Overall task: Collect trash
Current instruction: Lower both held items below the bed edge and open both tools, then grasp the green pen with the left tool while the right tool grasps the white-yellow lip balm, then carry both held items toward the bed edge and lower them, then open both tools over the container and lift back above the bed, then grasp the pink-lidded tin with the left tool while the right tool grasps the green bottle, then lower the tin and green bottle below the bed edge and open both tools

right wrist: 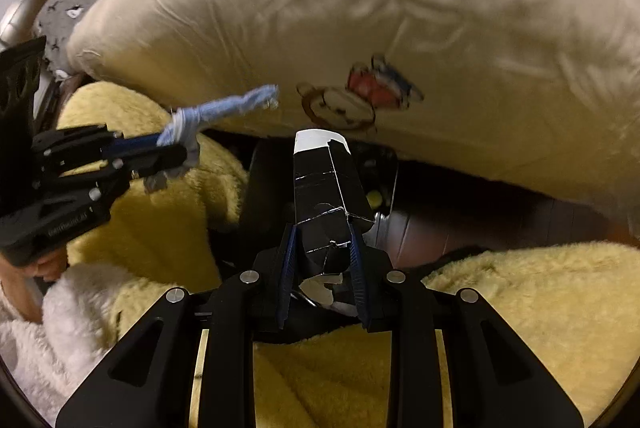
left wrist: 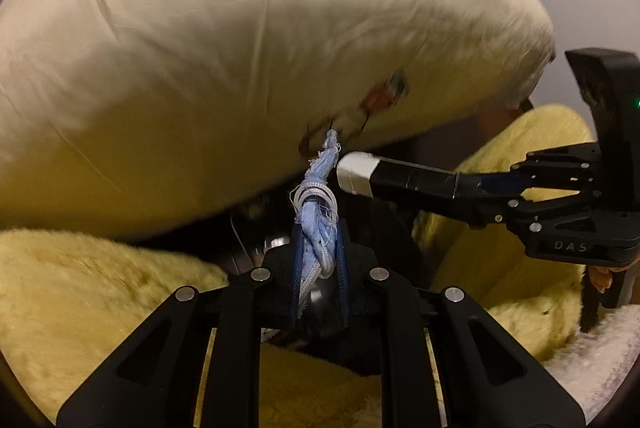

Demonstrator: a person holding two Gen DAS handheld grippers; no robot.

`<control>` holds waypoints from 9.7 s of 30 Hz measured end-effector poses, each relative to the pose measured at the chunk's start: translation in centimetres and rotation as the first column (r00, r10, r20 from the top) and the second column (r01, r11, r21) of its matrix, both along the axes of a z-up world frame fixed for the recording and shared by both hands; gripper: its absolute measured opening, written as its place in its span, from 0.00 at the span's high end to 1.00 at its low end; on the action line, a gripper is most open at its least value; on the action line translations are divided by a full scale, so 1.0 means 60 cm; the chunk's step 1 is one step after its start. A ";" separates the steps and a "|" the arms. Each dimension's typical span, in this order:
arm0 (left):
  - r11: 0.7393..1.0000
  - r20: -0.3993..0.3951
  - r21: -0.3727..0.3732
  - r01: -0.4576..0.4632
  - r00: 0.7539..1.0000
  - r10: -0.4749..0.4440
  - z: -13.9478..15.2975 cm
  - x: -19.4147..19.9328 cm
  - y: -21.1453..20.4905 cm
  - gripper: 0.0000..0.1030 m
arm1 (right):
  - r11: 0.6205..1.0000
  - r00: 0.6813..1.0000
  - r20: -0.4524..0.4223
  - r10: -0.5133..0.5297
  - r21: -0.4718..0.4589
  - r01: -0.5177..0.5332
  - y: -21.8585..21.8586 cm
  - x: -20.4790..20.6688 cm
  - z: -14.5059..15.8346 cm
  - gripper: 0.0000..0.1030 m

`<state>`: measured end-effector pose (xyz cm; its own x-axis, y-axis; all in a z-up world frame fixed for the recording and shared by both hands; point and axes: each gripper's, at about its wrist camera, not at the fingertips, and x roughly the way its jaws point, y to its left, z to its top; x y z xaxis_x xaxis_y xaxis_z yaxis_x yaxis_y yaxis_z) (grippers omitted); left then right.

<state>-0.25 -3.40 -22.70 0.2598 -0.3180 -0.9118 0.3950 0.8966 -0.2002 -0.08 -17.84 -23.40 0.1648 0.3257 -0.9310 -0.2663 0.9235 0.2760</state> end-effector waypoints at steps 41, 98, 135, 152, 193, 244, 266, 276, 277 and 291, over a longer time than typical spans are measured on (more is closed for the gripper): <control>0.997 0.252 0.000 -0.084 0.964 0.081 0.164 0.127 0.059 0.18 | 0.977 0.905 0.372 -0.208 0.040 0.209 -0.079 0.153 0.179 0.07; 0.989 0.390 0.096 0.108 0.911 -0.137 0.186 0.528 -0.093 0.93 | 0.883 0.820 0.443 -0.361 -0.120 0.454 -0.248 0.666 0.182 0.80; 0.998 0.475 -0.047 0.030 0.880 -0.004 0.250 0.011 0.001 0.93 | 0.995 0.841 0.533 -0.094 0.064 0.071 -0.055 0.087 0.222 0.80; 0.999 0.080 -0.012 0.047 0.996 -0.046 0.036 -0.037 0.002 0.93 | 0.997 0.972 0.224 -0.071 0.057 0.060 -0.009 0.008 0.046 0.80; 0.993 0.286 0.007 -0.115 0.952 0.108 0.152 0.103 0.057 0.33 | 0.977 0.871 0.448 -0.201 0.030 0.210 -0.089 0.143 0.183 0.16; 0.990 0.375 0.062 -0.128 0.922 0.096 0.185 0.520 0.016 0.26 | 0.987 0.894 0.422 -0.152 0.016 0.160 -0.005 0.601 0.190 0.21; 0.988 0.391 0.057 -0.141 0.914 0.108 0.217 0.490 -0.006 0.35 | 0.993 0.828 0.551 -0.103 0.006 0.120 -0.017 0.473 0.290 0.21; 0.992 0.457 0.037 -0.118 0.885 0.089 0.273 0.308 0.005 0.35 | 0.997 0.784 0.617 -0.066 0.016 0.071 -0.036 0.290 0.329 0.21; 0.993 0.459 0.029 -0.118 0.884 0.092 0.276 0.288 0.005 0.35 | 0.997 0.781 0.621 -0.066 0.017 0.070 -0.037 0.276 0.329 0.21; 0.997 0.396 -0.021 -0.068 0.915 0.071 0.218 0.059 0.017 0.35 | 0.998 0.822 0.567 -0.044 0.063 0.010 -0.052 0.059 0.272 0.21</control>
<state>3.28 -2.40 -9.65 0.6213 -0.2915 -0.7274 0.3797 0.9240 -0.0459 3.45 -20.96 -7.09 0.6681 0.3612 -0.6504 -0.3671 0.9205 0.1341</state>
